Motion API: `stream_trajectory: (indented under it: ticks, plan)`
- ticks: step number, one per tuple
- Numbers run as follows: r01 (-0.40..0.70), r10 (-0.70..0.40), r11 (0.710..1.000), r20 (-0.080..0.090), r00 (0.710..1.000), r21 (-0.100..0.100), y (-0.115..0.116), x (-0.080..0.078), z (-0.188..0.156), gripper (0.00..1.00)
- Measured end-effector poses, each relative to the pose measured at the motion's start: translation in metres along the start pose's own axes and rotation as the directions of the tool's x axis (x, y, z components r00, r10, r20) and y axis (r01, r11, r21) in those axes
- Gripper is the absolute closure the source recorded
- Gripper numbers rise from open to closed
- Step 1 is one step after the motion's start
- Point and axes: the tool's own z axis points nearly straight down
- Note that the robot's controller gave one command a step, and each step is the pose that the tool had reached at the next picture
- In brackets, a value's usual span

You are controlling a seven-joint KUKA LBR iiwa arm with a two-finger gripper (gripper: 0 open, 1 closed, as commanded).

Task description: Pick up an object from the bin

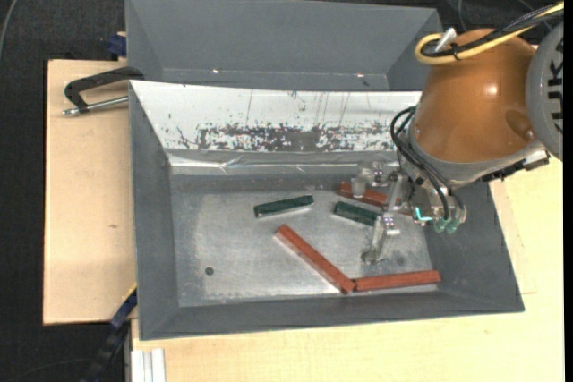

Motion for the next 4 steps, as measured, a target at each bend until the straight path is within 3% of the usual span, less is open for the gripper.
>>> stream_trajectory:
  ticks: [1,2,3,4]
  plan:
    - [0.284,-0.284,0.959,0.012,0.959,0.003,-0.026,-0.107,0.110,0.00]
    - [0.332,-0.332,0.943,0.005,0.943,0.003,-0.085,-0.090,0.154,0.00]
    - [0.335,-0.335,0.942,0.022,0.942,0.002,-0.079,-0.095,0.147,1.00]
    - [0.445,-0.445,0.895,0.021,0.895,0.010,-0.047,-0.088,-0.005,1.00]
